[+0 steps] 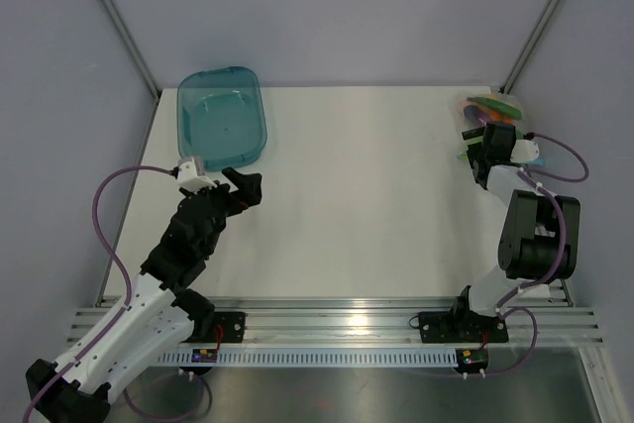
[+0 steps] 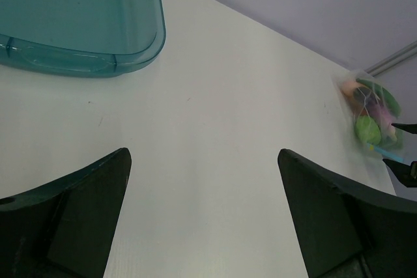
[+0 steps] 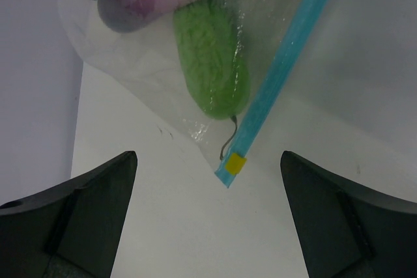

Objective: Open the zip-top bag and remove the fake food
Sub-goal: Move the zipper food storage bag to the center of the board.

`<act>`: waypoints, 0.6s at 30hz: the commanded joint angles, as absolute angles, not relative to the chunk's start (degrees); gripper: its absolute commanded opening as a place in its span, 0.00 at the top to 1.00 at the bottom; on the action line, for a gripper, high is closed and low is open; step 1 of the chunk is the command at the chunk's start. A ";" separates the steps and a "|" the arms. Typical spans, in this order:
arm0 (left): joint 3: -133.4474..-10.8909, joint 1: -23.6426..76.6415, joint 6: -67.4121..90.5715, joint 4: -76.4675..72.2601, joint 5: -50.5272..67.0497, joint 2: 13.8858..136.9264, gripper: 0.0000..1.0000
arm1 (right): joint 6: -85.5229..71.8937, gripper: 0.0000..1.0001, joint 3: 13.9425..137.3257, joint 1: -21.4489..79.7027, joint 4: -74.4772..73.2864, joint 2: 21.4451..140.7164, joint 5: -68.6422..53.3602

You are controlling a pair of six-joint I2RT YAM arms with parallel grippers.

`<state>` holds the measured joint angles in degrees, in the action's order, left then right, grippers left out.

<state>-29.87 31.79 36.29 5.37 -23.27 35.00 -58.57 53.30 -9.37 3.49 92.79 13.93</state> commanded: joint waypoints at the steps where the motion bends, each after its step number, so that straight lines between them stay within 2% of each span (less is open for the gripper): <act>1: -31.64 31.99 37.00 1.76 -22.06 34.54 0.01 | -59.50 0.01 55.55 -11.07 7.20 94.74 13.97; 18: -31.46 31.99 37.53 1.85 -21.36 33.75 0.01 | -55.55 0.01 63.28 -14.94 10.55 108.01 17.32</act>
